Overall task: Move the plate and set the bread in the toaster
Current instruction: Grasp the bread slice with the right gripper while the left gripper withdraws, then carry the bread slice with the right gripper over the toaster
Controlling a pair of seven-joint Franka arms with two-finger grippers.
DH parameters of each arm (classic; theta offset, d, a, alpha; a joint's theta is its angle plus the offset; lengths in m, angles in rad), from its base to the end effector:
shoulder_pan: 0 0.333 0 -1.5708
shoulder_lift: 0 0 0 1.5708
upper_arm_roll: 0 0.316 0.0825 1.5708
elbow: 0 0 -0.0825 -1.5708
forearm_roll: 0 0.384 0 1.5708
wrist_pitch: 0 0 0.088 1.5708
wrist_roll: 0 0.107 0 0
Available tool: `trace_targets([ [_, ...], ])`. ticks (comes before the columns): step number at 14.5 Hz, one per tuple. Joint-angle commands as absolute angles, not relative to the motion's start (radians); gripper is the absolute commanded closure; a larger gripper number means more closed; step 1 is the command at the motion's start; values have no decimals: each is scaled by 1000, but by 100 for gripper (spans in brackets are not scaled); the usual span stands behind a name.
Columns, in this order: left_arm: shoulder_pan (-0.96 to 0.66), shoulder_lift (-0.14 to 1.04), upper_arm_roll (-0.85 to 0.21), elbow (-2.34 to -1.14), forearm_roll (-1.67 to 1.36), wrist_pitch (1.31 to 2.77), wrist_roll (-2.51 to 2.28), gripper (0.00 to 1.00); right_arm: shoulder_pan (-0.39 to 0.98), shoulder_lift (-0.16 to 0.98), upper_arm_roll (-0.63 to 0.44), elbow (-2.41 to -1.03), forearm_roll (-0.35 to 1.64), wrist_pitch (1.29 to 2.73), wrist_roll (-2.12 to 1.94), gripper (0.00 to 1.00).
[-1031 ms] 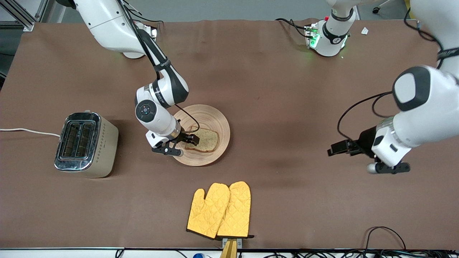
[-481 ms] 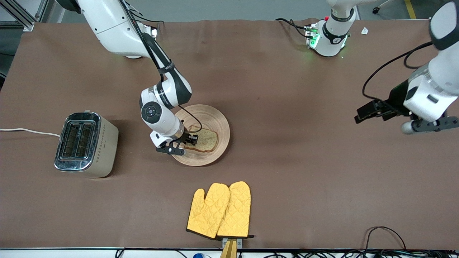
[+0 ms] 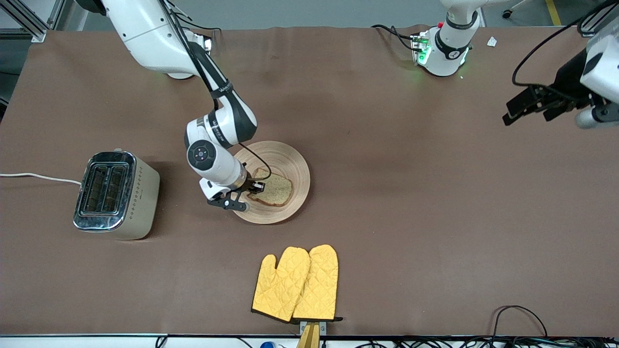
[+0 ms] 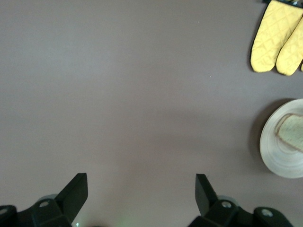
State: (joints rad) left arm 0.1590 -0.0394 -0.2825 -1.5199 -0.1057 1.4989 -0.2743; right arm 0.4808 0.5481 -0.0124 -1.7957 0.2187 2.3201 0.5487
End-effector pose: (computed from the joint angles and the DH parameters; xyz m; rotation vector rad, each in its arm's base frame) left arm 0.5294 -0.0813 0.6631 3.0380 0.2167 -0.0033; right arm 0.5809 0.2990 0.2419 -2.9972 0.3457 0.1423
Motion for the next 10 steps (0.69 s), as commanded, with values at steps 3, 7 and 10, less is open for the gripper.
trace_targets([
  [3, 130, -185, -244, -1649, -89, 1473, -256, 0, 471, 430, -158, -1556, 154, 1857, 520, 100],
  [7, 132, -244, -245, -1700, -66, 1473, -255, 0, 434, 434, -179, -1324, -170, 1467, 263, 100],
  [10, 108, -249, -255, -1697, 20, 1473, -252, 0, 419, 430, -181, -1328, -451, 1425, 34, 99],
])
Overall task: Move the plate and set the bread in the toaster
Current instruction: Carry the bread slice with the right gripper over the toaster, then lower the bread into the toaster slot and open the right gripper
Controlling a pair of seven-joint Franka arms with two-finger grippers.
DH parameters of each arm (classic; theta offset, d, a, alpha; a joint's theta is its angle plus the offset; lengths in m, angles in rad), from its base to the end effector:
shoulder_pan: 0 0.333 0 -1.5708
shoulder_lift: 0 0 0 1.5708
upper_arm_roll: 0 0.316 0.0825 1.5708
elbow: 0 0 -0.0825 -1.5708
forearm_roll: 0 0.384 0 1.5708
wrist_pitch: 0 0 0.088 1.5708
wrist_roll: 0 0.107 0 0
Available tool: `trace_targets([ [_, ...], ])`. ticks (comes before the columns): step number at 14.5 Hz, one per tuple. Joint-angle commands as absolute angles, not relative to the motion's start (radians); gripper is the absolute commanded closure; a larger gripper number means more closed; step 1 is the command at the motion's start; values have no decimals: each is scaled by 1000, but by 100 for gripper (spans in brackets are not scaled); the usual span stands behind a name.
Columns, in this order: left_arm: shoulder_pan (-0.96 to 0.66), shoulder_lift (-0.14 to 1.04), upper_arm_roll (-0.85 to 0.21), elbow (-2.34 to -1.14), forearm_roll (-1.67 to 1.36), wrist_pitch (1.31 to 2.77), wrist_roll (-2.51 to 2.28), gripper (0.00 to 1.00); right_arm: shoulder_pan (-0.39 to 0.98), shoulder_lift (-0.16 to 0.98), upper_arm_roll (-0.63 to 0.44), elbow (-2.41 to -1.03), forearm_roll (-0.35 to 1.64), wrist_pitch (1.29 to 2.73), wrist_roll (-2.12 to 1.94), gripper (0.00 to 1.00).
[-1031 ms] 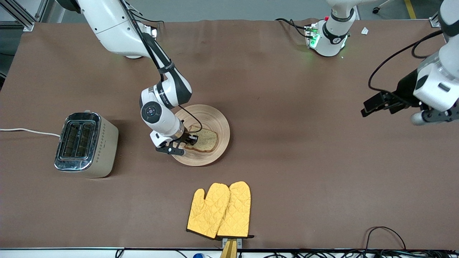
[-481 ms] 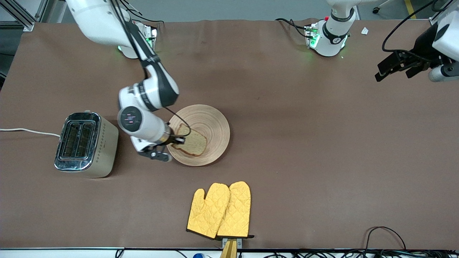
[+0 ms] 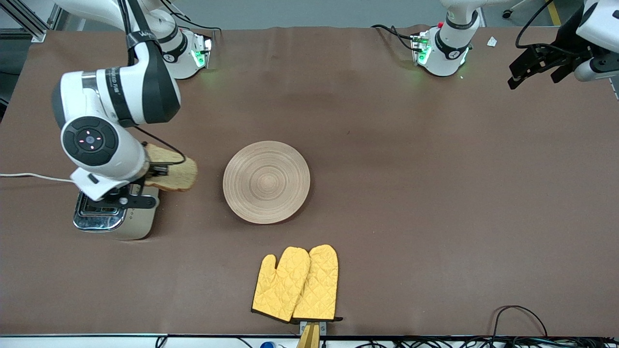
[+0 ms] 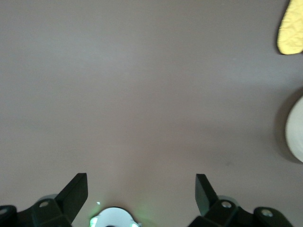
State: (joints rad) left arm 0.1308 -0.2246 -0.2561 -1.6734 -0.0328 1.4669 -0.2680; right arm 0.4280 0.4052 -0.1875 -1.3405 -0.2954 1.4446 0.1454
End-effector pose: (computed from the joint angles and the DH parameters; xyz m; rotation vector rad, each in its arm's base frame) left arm 0.4674 -0.0794 0.6786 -3.1120 -0.2260 -0.0238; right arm 0.6299 0.1409 0.4882 2.7023 0.1425 -0.2948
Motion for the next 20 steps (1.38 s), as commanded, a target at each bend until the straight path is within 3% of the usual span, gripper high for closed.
trace_targets([
  [1, 109, -245, -256, -1694, 23, 1473, -252, 0, 417, 434, -179, -1330, -548, 1425, 20, 98],
  [6, 117, -140, -250, -1591, 21, 1473, -154, 0, 381, 526, -179, -1374, -828, 1445, 27, 99],
  [15, 118, -101, -249, -1591, 11, 1473, -147, 0, 348, 630, -173, -1376, -813, 1511, 196, 95],
  [16, 118, -100, -249, -1591, 11, 1473, -149, 0, 347, 638, -173, -1376, -807, 1511, 218, 88],
  [17, 120, -100, -247, -1591, 9, 1473, -147, 0, 347, 644, -173, -1374, -775, 1512, 262, 64],
  [18, 121, -98, -247, -1591, 9, 1473, -149, 0, 345, 643, -173, -1370, -746, 1511, 294, 33],
  [19, 121, -95, -247, -1591, 9, 1473, -149, 0, 348, 638, -173, -1365, -720, 1509, 298, 13],
  [20, 121, -94, -247, -1591, 9, 1473, -149, 0, 354, 629, -173, -1353, -695, 1500, 292, 0],
])
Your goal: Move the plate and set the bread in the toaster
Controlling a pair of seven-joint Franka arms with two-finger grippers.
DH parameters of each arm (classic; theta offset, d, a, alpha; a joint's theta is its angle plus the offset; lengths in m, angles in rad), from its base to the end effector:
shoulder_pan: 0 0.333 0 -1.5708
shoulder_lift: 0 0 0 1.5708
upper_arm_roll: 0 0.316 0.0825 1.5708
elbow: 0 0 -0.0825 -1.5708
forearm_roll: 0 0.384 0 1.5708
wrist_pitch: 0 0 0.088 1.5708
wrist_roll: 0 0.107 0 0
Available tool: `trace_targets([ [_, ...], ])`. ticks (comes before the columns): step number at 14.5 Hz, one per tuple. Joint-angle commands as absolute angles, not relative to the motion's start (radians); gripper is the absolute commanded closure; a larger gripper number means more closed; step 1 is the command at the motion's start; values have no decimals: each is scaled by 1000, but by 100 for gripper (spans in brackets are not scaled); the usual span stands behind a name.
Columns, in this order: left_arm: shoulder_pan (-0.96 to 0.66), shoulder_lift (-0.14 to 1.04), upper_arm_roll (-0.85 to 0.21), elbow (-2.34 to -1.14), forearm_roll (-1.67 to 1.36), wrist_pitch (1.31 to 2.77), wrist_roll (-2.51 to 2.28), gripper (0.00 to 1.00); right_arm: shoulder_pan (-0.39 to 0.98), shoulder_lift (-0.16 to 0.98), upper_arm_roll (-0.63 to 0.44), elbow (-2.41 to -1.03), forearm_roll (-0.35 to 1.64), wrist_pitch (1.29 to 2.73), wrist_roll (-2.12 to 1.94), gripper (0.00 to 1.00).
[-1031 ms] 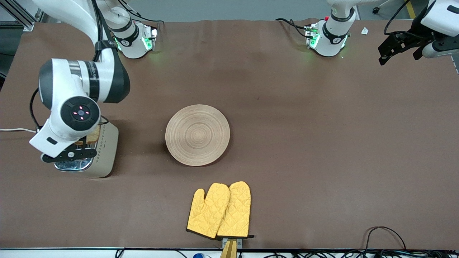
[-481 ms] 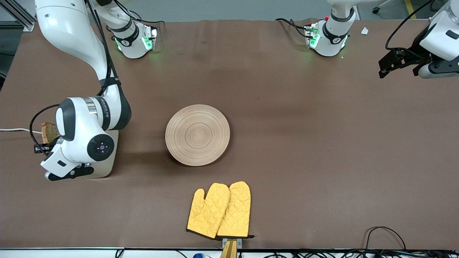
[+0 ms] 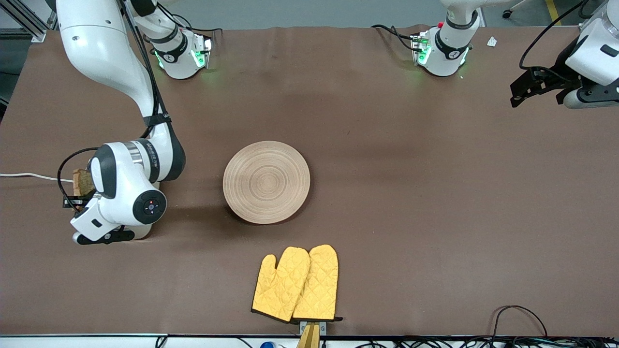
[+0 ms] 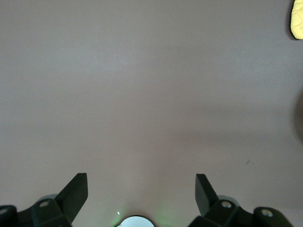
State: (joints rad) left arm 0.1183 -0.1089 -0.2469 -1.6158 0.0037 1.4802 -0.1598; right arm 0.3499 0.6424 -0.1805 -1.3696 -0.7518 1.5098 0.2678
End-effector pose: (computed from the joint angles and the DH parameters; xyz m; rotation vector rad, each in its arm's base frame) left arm 0.5066 -0.0729 0.6519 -3.1067 -0.0517 0.0394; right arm 0.6774 0.0641 0.3519 2.1805 0.0688 -0.3182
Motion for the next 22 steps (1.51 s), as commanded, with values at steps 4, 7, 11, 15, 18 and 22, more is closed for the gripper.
trace_targets([
  [4, 121, -92, -245, -1591, 9, 1473, -149, 0, 322, 510, -175, -1331, -478, 1497, 238, 0],
  [7, 124, -92, -245, -1589, 11, 1473, -149, 0, 279, 404, -175, -1342, -317, 1471, 196, 0],
  [11, 124, -87, -245, -1589, 11, 1476, -149, 0, 195, 269, -175, -1347, -126, 1427, 112, 0],
  [15, 124, -87, -245, -1589, 20, 1476, -149, 0, 103, 102, -176, -1445, 16, 1430, 68, 0],
  [18, 123, -87, -245, -1589, 23, 1476, -149, 0, 84, -35, -178, -1589, 26, 1514, 66, 0],
  [22, 123, -84, -247, -1563, 26, 1476, -149, 0, 86, -123, -173, -1713, 20, 1591, 69, 0],
])
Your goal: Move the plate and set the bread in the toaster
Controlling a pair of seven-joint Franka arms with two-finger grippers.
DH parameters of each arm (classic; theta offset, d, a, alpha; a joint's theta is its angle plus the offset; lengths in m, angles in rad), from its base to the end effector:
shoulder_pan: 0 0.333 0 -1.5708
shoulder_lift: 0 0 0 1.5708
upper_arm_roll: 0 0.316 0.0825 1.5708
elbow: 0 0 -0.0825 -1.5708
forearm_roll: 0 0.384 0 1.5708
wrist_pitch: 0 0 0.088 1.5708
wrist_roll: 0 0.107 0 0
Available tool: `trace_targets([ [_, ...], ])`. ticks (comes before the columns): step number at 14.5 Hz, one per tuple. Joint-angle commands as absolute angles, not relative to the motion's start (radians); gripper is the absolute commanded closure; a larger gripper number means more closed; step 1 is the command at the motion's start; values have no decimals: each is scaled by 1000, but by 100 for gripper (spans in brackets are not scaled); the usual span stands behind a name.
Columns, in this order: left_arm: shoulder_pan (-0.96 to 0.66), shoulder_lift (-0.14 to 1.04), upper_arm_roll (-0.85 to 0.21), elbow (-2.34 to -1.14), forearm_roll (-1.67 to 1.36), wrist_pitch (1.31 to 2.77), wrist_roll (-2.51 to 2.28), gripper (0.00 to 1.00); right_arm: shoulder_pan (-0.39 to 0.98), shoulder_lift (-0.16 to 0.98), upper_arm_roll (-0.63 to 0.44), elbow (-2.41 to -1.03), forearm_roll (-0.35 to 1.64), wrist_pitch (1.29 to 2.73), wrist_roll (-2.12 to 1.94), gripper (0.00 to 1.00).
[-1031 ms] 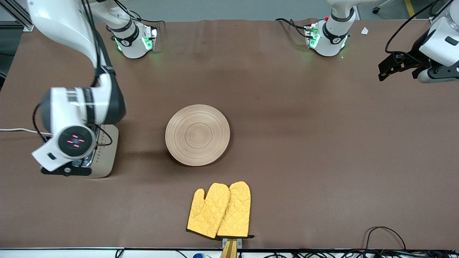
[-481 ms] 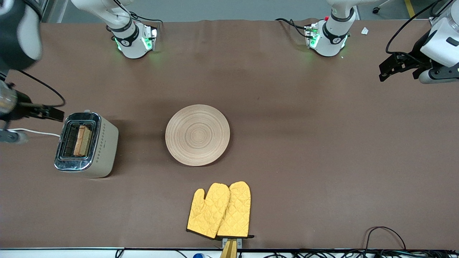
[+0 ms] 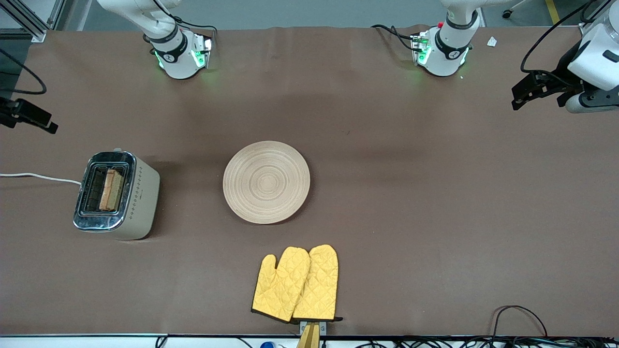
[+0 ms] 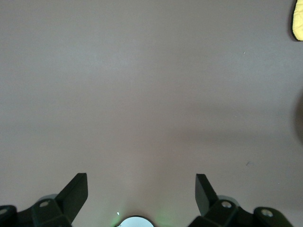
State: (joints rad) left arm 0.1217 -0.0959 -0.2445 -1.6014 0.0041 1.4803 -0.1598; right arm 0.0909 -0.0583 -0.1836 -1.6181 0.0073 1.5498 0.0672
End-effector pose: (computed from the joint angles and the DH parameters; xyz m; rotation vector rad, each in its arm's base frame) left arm 0.5112 -0.0695 0.6521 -3.1098 -0.0602 0.0372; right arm 0.5317 -0.0517 0.6316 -3.1135 0.2487 0.0168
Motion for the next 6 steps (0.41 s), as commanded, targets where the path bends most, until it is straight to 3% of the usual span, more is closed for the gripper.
trace_targets([
  [1, 123, -81, -247, -1557, 26, 1476, -146, 0, 86, -120, -173, -1701, 18, 1588, 68, 0],
  [6, 121, -74, -247, -1552, 26, 1474, -137, 0, 97, -92, -172, -1597, 12, 1554, 80, 0],
])
